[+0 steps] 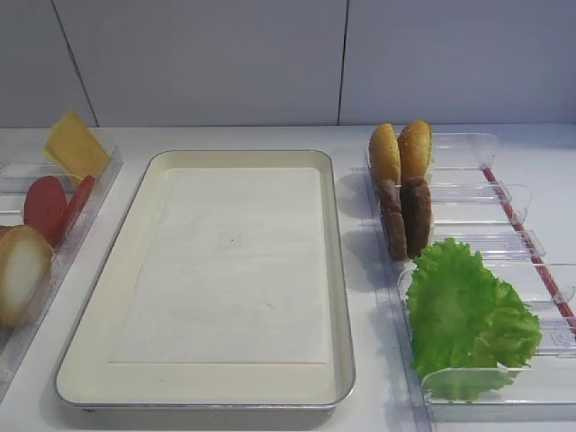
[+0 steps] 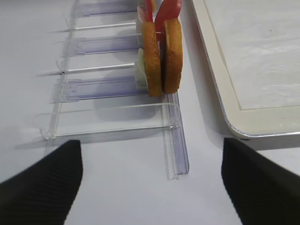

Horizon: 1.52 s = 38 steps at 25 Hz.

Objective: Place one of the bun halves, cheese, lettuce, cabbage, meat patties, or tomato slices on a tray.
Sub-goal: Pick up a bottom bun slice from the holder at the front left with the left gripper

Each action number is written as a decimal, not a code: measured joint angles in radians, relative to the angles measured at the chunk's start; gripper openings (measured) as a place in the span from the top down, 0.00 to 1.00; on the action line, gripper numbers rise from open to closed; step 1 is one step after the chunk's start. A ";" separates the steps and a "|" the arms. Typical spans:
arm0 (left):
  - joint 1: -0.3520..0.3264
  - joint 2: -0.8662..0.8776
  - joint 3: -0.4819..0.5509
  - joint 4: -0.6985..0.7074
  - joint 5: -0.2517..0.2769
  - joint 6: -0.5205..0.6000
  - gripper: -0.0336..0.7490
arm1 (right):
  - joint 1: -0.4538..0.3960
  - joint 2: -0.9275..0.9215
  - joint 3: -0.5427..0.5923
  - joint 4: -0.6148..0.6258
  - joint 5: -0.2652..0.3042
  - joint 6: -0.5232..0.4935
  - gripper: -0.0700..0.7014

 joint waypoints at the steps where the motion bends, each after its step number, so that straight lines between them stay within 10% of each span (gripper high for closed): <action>1: 0.000 0.000 0.000 0.000 0.000 0.000 0.21 | 0.000 0.000 0.000 0.000 0.000 0.000 0.24; 38: 0.000 0.073 -0.086 -0.042 0.038 0.008 0.23 | 0.000 0.000 0.000 0.000 0.000 0.002 0.24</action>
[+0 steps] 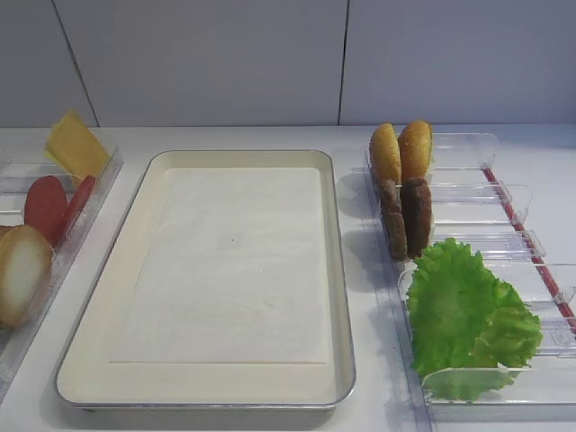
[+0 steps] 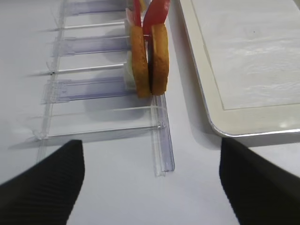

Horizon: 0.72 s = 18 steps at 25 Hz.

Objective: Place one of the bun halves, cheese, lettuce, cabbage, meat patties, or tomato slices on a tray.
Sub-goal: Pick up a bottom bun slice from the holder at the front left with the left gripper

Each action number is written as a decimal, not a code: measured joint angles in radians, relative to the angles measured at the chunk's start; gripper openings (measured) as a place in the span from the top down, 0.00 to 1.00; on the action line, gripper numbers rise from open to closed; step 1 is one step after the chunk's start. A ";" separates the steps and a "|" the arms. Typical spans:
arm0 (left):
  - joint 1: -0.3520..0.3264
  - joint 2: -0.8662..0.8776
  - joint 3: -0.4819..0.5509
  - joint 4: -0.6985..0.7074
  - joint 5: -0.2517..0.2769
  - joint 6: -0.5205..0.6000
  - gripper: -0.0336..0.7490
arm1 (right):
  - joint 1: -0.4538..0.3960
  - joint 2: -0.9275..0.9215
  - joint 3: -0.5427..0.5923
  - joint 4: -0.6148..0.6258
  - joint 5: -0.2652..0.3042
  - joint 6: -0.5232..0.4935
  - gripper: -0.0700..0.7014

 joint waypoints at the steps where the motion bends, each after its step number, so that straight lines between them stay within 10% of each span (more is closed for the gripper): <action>1: 0.000 0.043 -0.020 0.000 0.003 0.000 0.23 | 0.000 0.000 0.000 0.000 0.000 0.000 0.24; 18: 0.000 0.848 -0.313 -0.147 -0.052 0.047 0.26 | 0.000 0.000 0.000 0.000 0.000 -0.002 0.24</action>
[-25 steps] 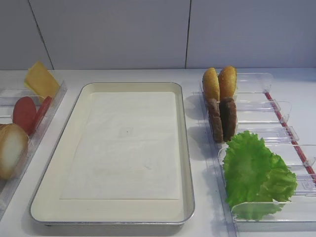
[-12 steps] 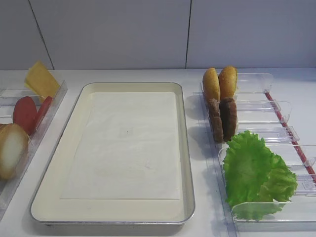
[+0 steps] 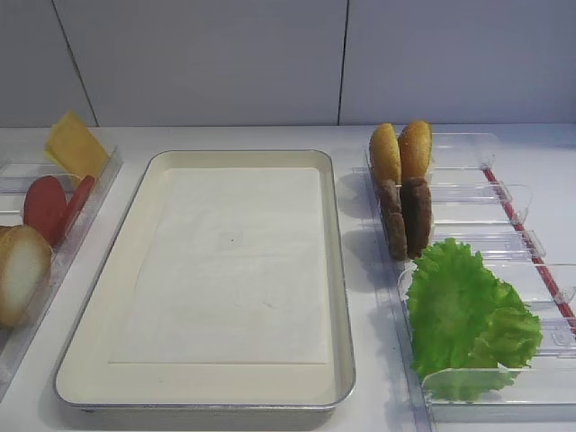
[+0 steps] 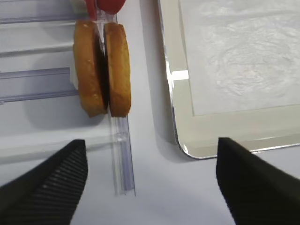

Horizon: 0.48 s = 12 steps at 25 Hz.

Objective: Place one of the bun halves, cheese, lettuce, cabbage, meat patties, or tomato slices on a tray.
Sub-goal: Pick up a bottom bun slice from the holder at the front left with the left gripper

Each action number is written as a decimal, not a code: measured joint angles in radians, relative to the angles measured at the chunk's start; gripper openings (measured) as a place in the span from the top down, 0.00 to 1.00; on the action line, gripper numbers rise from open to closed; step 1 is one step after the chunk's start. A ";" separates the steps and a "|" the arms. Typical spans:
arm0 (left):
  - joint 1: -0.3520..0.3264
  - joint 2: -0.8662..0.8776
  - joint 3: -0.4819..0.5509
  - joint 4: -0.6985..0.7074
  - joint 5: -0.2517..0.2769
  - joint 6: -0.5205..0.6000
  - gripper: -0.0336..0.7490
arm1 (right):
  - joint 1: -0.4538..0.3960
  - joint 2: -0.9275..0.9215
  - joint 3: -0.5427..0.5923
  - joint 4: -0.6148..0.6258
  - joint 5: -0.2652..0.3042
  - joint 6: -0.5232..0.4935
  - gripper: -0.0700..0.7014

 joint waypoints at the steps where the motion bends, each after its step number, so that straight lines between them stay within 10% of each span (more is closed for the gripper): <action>1: 0.000 0.037 -0.001 0.000 -0.016 0.000 0.26 | 0.000 0.000 0.000 0.000 0.000 0.000 0.24; 12: 0.000 0.234 -0.005 -0.037 -0.216 0.080 0.34 | 0.000 0.000 0.000 0.000 0.000 0.002 0.24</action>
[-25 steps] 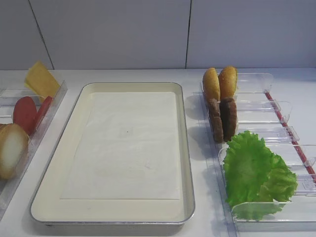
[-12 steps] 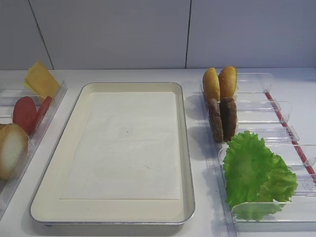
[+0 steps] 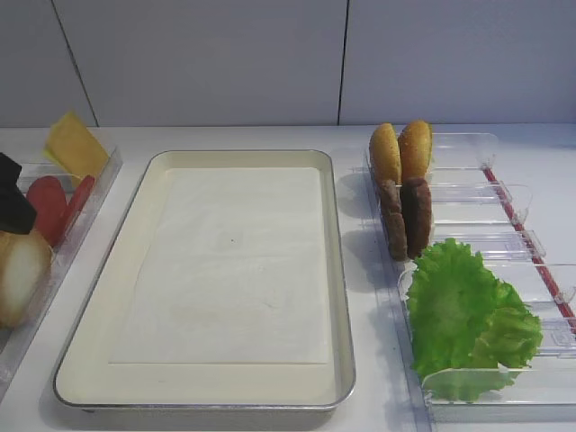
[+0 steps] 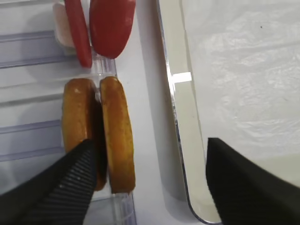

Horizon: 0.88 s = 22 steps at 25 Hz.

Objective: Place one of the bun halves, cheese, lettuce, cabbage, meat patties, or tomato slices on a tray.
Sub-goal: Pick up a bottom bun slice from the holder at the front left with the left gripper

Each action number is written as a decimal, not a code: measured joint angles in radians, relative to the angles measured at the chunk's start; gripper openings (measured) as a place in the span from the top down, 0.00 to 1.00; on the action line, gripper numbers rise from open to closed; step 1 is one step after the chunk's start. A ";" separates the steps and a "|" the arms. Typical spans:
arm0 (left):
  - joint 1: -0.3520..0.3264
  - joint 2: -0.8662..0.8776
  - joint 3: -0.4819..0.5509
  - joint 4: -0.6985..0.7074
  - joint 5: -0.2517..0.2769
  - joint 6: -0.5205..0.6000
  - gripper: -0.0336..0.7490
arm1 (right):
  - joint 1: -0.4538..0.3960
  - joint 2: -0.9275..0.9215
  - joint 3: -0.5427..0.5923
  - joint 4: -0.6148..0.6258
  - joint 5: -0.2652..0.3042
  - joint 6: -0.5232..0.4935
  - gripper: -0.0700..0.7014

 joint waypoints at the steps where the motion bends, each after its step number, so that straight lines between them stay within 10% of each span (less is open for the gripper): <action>1: 0.000 0.012 -0.002 -0.001 -0.008 0.005 0.35 | 0.000 0.000 0.000 0.000 0.000 0.000 0.24; 22: 0.000 0.161 -0.004 0.002 -0.084 0.028 0.47 | 0.000 0.000 0.000 0.000 0.000 0.000 0.24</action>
